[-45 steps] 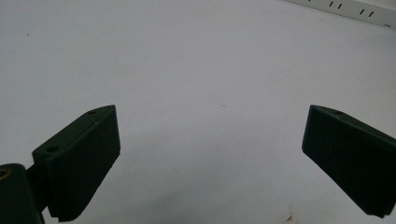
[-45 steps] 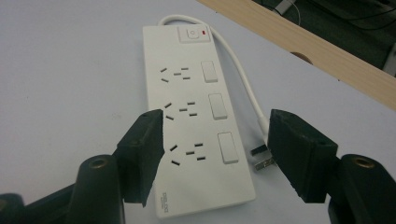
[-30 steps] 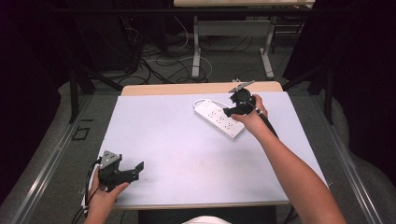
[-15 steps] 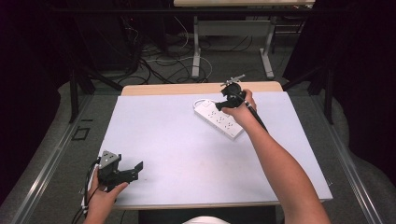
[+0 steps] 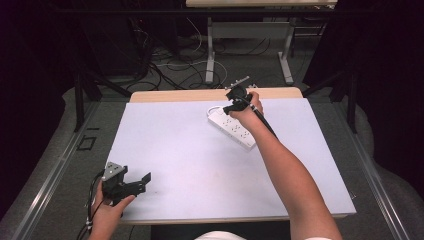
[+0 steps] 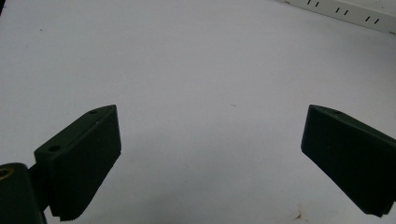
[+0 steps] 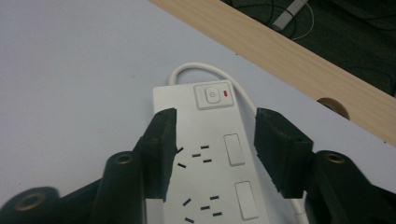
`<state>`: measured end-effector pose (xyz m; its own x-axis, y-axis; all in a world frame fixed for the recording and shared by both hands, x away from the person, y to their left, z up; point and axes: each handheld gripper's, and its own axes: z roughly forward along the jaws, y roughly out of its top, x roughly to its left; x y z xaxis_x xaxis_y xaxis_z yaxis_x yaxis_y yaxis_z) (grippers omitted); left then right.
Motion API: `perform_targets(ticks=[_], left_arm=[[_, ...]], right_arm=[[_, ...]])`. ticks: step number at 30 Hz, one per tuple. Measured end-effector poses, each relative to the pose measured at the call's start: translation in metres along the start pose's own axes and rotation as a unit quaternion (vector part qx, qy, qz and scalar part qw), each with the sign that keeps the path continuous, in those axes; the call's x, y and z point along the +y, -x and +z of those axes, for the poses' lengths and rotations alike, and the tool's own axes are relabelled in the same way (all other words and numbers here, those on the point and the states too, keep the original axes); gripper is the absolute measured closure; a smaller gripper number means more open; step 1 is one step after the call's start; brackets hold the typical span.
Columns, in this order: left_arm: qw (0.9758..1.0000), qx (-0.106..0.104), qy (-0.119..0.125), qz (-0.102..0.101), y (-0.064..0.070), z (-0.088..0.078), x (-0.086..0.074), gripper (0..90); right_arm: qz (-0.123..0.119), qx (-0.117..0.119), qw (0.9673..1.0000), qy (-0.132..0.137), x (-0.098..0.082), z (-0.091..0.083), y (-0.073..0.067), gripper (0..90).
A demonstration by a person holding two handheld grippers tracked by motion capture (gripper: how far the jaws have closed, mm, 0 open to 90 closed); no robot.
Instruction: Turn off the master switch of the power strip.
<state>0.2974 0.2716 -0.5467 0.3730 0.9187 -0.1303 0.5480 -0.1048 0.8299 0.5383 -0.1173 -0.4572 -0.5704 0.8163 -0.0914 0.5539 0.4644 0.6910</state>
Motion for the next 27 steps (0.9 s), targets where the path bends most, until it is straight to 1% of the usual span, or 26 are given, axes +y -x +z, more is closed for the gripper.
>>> perform_targets(ticks=[2, 3, 5, 6, 9, 10, 12, 13, 14, 15, 17, 19, 20, 21, 22, 23, 25, 27], left_arm=[[1.0, 0.001, 0.002, -0.003, 0.0, -0.001, 0.0, 5.1], [1.0, 0.001, 0.001, -0.003, -0.001, -0.001, 0.0, 5.1], [1.0, 0.001, 0.001, -0.004, -0.001, -0.002, 0.0, 5.1], [1.0, 0.001, 0.001, -0.004, -0.002, -0.002, -0.001, 5.3], [1.0, 0.0, 0.001, -0.004, -0.002, -0.001, 0.0, 5.4], [1.0, 0.0, 0.001, -0.004, -0.002, -0.001, 0.0, 5.4], [1.0, 0.0, 0.001, -0.004, -0.002, -0.001, 0.0, 5.5], [1.0, 0.0, 0.001, -0.004, -0.002, -0.001, 0.0, 5.6], [1.0, -0.001, 0.002, -0.005, -0.002, 0.0, 0.0, 5.6], [1.0, -0.001, 0.002, -0.006, -0.001, 0.0, 0.0, 5.8], [1.0, 0.0, 0.002, -0.006, -0.001, -0.001, 0.0, 5.8], [1.0, 0.0, 0.001, -0.005, -0.002, -0.001, 0.0, 5.9], [1.0, 0.0, 0.001, -0.006, -0.002, -0.001, 0.0, 5.9], [1.0, 0.0, 0.002, -0.009, -0.002, -0.001, 0.0, 6.1], [1.0, 0.001, 0.003, -0.008, -0.002, -0.001, 0.0, 6.1], [0.9999, 0.001, 0.004, -0.009, -0.003, -0.001, 0.0, 6.1], [0.9999, -0.001, 0.002, -0.012, -0.003, -0.001, 0.0, 6.7], [0.9999, -0.001, 0.0, -0.013, -0.003, -0.001, 0.0, 7.0]], right_arm=[[-0.001, -0.003, 1.0, 0.0, 0.003, 0.006, -0.003, 53.3], [-0.006, -0.001, 1.0, -0.001, 0.004, 0.007, -0.003, 54.0], [-0.004, 0.002, 1.0, 0.0, 0.005, 0.009, -0.005, 54.9], [-0.014, 0.001, 0.9999, 0.006, 0.006, 0.012, -0.005, 57.9], [-0.012, 0.002, 0.9999, 0.008, 0.006, 0.015, -0.005, 59.6], [-0.003, 0.003, 0.9999, 0.011, 0.007, 0.018, -0.005, 62.4], [-0.002, 0.006, 0.9999, 0.013, 0.007, 0.019, -0.005, 63.5], [-0.002, 0.006, 0.9999, 0.014, 0.008, 0.02, -0.004, 65.9], [-0.006, 0.005, 0.9999, 0.013, 0.008, 0.021, -0.004, 66.8], [0.002, 0.012, 0.9999, 0.012, 0.009, 0.024, -0.004, 68.3], [-0.001, 0.013, 0.9998, 0.012, 0.009, 0.026, -0.003, 69.1], [-0.002, 0.009, 0.9999, 0.007, 0.01, 0.029, -0.002, 71.2], [-0.001, 0.017, 0.9998, 0.012, 0.01, 0.031, -0.002, 71.8], [-0.001, 0.011, 0.9999, 0.011, 0.011, 0.032, -0.001, 72.8], [-0.001, 0.011, 0.9999, 0.011, 0.011, 0.032, -0.001, 72.8], [0.007, 0.011, 0.9998, 0.014, 0.011, 0.034, -0.001, 73.0], [0.011, 0.013, 0.9998, 0.014, 0.011, 0.036, 0.0, 76.4], [0.011, 0.014, 0.9997, 0.019, 0.01, 0.038, 0.0, 77.3]])
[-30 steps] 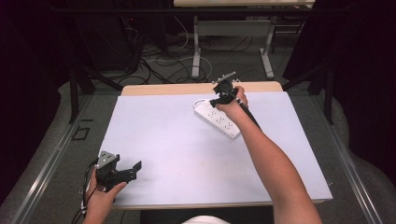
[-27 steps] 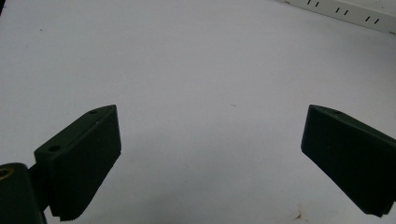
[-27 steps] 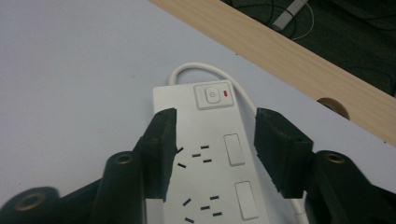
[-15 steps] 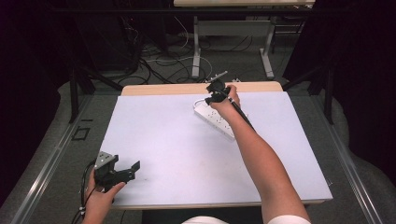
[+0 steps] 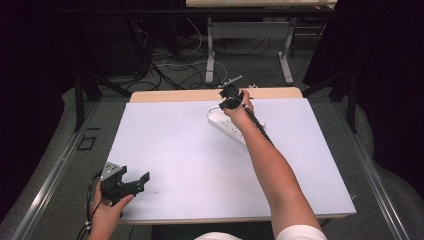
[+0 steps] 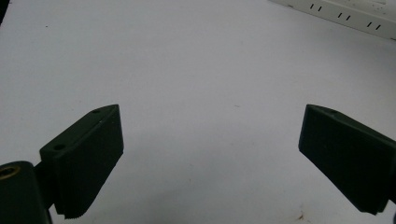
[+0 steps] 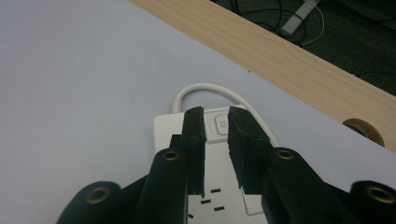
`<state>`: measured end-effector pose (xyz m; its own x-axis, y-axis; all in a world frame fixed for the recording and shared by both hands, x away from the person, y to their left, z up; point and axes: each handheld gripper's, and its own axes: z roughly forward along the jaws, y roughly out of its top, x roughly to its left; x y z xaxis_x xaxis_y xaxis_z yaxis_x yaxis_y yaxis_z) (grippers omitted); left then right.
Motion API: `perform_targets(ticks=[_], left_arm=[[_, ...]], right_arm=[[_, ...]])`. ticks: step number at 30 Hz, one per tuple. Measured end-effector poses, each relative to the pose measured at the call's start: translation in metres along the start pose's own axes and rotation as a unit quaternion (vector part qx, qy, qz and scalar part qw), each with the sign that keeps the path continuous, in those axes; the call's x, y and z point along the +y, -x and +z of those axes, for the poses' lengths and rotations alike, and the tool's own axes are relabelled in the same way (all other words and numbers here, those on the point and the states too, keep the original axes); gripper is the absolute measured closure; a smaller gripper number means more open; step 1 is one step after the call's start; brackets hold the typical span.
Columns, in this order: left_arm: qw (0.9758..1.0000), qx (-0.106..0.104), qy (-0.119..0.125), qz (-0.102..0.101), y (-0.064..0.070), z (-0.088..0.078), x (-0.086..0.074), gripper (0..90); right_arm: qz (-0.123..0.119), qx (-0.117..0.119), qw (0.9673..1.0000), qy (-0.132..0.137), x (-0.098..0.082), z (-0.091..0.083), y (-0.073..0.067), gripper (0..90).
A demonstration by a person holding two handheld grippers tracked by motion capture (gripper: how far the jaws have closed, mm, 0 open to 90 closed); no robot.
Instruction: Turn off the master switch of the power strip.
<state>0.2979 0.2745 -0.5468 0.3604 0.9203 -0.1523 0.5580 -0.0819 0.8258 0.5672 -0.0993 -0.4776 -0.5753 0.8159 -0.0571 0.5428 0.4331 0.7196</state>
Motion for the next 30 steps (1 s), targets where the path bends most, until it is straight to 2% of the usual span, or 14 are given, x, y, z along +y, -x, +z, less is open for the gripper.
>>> perform_targets(ticks=[3, 5, 9, 14, 16, 19, 22, 30], left_arm=[[1.0, 0.001, -0.001, 0.001, 0.0, 0.0, 0.0, 7.5], [1.0, 0.0, -0.004, 0.003, 0.0, -0.001, 0.0, 7.6], [1.0, 0.001, -0.002, -0.004, 0.0, 0.0, 0.0, 7.8], [1.0, 0.005, -0.001, -0.007, -0.001, -0.001, -0.001, 9.0], [1.0, 0.006, -0.003, -0.007, -0.001, -0.001, -0.001, 9.3], [0.9999, 0.007, -0.004, -0.009, -0.001, -0.002, -0.001, 9.4], [0.9999, 0.012, -0.001, -0.009, -0.002, -0.003, -0.002, 9.5], [0.9998, 0.013, 0.0, -0.017, -0.002, -0.004, -0.002, 9.4]], right_arm=[[0.001, 0.0, 1.0, 0.006, 0.0, 0.003, 0.001, 80.7], [0.004, -0.001, 1.0, -0.001, -0.001, 0.005, 0.003, 82.3], [0.003, -0.005, 1.0, 0.004, -0.002, 0.01, 0.006, 87.2], [0.021, 0.004, 0.9998, 0.004, -0.004, 0.019, 0.01, 88.9], [0.023, 0.004, 0.9997, -0.008, -0.005, 0.023, 0.012, 89.8], [0.028, 0.003, 0.9996, -0.009, -0.006, 0.027, 0.012, 90.0], [0.023, -0.002, 0.9997, -0.012, -0.007, 0.033, 0.013, 90.0], [0.019, 0.004, 0.9996, -0.02, -0.01, 0.045, 0.011, 90.0]])
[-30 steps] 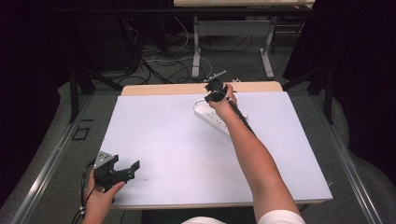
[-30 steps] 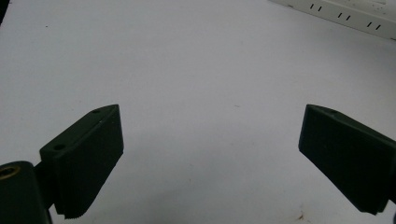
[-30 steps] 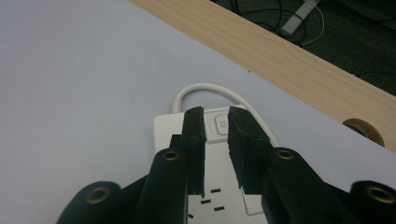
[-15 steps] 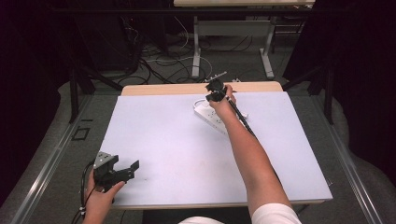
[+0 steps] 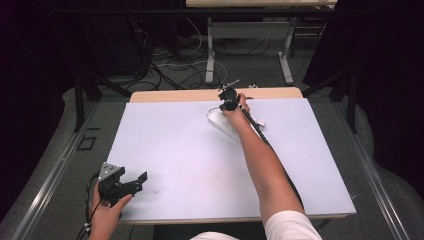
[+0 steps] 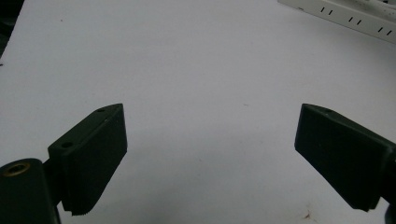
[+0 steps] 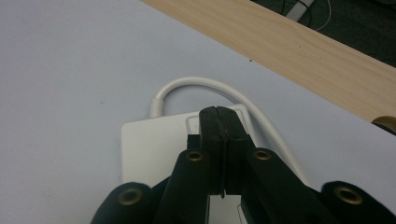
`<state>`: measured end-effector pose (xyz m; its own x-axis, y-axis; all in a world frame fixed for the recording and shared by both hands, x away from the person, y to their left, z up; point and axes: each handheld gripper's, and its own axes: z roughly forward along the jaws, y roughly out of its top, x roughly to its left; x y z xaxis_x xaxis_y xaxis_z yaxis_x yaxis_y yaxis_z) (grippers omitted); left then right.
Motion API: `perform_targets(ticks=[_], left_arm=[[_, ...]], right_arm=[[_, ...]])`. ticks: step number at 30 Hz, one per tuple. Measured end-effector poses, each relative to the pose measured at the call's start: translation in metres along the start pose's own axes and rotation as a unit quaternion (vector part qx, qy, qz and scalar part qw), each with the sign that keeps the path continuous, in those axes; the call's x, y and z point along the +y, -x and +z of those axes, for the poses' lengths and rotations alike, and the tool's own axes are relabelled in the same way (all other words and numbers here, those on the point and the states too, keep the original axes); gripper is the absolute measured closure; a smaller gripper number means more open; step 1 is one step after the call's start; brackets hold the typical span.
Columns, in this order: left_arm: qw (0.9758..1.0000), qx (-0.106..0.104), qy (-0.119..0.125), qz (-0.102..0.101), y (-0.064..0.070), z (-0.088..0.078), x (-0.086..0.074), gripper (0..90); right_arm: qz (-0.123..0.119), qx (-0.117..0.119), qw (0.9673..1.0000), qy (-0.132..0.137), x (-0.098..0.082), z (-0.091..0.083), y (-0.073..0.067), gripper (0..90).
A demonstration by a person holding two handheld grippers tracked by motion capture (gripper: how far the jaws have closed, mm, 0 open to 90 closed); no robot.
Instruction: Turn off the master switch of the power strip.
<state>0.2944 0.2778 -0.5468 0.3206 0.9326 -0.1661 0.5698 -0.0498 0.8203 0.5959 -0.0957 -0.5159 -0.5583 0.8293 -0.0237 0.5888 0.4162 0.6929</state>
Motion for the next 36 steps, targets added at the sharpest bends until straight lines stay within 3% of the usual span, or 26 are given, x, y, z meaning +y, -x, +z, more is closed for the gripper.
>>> perform_targets(ticks=[4, 5, 12, 15, 16, 20, 21, 26, 29, 30, 33, 36], left_arm=[[1.0, 0.003, -0.001, 0.007, 0.002, -0.001, 0.0, 8.9], [1.0, 0.003, 0.0, 0.009, 0.002, -0.001, 0.0, 8.7], [0.9998, 0.01, -0.003, 0.018, 0.004, -0.001, -0.001, 5.6], [0.9998, 0.009, -0.004, 0.02, 0.006, 0.001, -0.001, 4.2], [0.9998, 0.007, -0.005, 0.021, 0.007, 0.001, -0.001, 3.2], [0.9996, 0.001, -0.005, 0.029, 0.009, 0.002, -0.001, 1.3], [0.9995, 0.0, -0.005, 0.031, 0.009, 0.003, -0.001, 0.5], [0.9995, 0.0, -0.005, 0.031, 0.01, 0.003, -0.001, 0.5], [0.9995, 0.0, -0.005, 0.031, 0.01, 0.004, -0.002, 0.5], [0.9995, 0.0, -0.005, 0.031, 0.01, 0.004, -0.002, 0.5], [0.9995, -0.001, -0.003, 0.031, 0.011, 0.004, -0.002, 0.5], [0.9994, -0.003, -0.004, 0.034, 0.012, 0.004, -0.001, 0.5]], right_arm=[[0.005, 0.007, 0.9999, 0.01, 0.001, 0.005, -0.001, 90.0], [-0.007, 0.001, 1.0, 0.001, 0.002, 0.005, 0.0, 90.0], [-0.016, 0.0, 0.9999, -0.004, 0.002, 0.009, 0.003, 90.0], [-0.006, 0.0, 0.9999, -0.011, 0.0, 0.01, 0.004, 90.0], [0.004, 0.0, 1.0, -0.002, -0.001, 0.012, 0.004, 90.0], [0.006, 0.0, 0.9999, -0.011, -0.001, 0.012, 0.006, 90.0], [0.006, 0.0, 1.0, 0.003, -0.003, 0.014, 0.007, 90.0], [0.006, 0.006, 1.0, -0.004, -0.002, 0.014, 0.007, 90.0], [0.011, 0.009, 0.9998, 0.011, -0.004, 0.017, 0.007, 90.0], [0.012, 0.01, 0.9999, -0.003, -0.004, 0.016, 0.007, 90.0], [0.019, 0.013, 0.9997, -0.005, -0.005, 0.015, 0.007, 90.0], [0.011, 0.01, 0.9999, 0.001, -0.006, 0.016, 0.006, 90.0]])
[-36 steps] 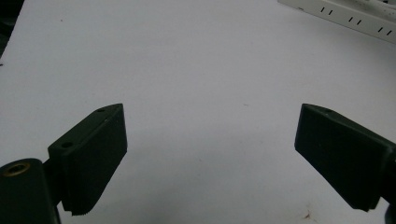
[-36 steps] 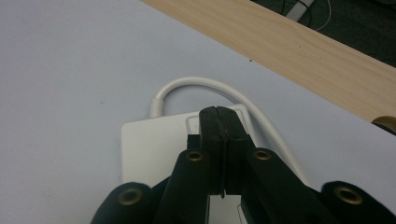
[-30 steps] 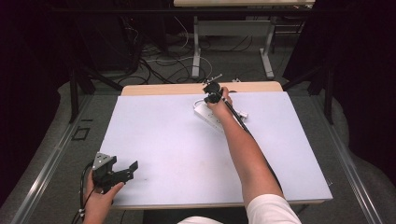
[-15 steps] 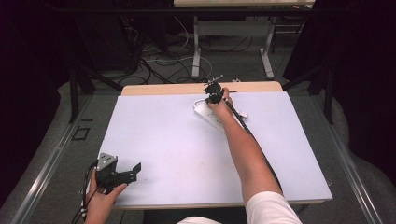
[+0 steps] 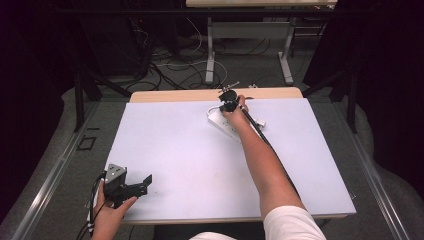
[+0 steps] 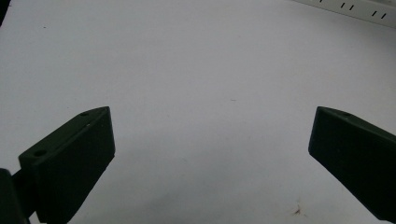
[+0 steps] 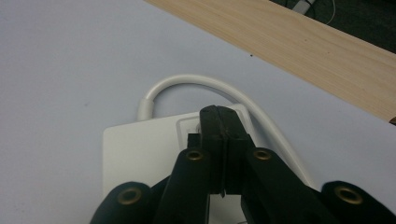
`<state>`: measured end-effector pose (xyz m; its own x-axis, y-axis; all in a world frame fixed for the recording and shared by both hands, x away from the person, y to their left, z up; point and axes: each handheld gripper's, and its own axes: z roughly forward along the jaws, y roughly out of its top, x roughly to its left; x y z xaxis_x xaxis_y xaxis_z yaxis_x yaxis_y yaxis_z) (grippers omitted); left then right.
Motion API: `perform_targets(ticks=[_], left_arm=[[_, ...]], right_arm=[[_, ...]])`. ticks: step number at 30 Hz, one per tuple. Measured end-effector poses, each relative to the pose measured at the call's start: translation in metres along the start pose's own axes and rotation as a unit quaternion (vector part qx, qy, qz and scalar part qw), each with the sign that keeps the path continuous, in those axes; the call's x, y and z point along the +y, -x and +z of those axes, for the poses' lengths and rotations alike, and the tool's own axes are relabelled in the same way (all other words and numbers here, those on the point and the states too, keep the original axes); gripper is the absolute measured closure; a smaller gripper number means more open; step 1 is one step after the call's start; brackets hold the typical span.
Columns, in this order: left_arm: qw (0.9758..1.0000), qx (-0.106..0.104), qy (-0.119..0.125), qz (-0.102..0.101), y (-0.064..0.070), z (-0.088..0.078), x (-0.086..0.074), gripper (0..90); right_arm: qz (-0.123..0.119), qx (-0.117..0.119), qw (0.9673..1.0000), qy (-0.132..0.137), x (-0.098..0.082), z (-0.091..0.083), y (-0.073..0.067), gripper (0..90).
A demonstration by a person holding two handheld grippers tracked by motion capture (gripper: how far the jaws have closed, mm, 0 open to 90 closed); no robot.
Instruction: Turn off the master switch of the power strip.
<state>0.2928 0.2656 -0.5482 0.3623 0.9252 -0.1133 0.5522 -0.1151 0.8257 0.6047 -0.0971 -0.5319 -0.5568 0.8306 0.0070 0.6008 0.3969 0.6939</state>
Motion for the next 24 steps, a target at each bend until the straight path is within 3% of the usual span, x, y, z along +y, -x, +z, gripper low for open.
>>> perform_targets(ticks=[2, 4, 7, 10, 11, 12, 15, 24], left_arm=[[1.0, 0.0, 0.001, 0.0, 0.0, 0.0, 0.0, 0.5], [1.0, 0.001, 0.001, 0.0, 0.0, 0.0, 0.0, 0.5], [1.0, 0.0, 0.001, -0.002, 0.0, 0.0, 0.0, 0.6], [1.0, 0.0, 0.0, -0.001, 0.0, 0.0, 0.0, 0.5], [1.0, 0.0, 0.001, -0.002, 0.0, 0.0, 0.0, 0.5], [1.0, -0.001, 0.001, -0.003, 0.0, 0.0, 0.0, 0.5], [1.0, -0.001, 0.0, -0.002, 0.0, 0.0, -0.001, 0.6], [1.0, -0.004, -0.001, 0.003, 0.002, 0.001, 0.0, 0.7]], right_arm=[[-0.002, -0.003, 1.0, -0.003, 0.0, 0.0, 0.001, 90.0], [0.016, 0.003, 0.9999, -0.006, 0.0, -0.001, 0.001, 90.0], [0.012, -0.003, 0.9999, 0.002, 0.002, -0.004, -0.001, 88.3], [0.018, 0.0, 0.9998, -0.012, 0.003, -0.006, -0.004, 84.9], [0.014, 0.007, 0.9999, 0.001, 0.0, -0.006, -0.005, 81.9], [-0.003, -0.007, 0.9993, -0.037, 0.002, -0.011, -0.004, 80.1], [0.008, 0.004, 0.9997, -0.021, 0.001, -0.011, -0.006, 77.0], [0.003, -0.008, 1.0, -0.003, 0.004, -0.032, -0.007, 67.6]])
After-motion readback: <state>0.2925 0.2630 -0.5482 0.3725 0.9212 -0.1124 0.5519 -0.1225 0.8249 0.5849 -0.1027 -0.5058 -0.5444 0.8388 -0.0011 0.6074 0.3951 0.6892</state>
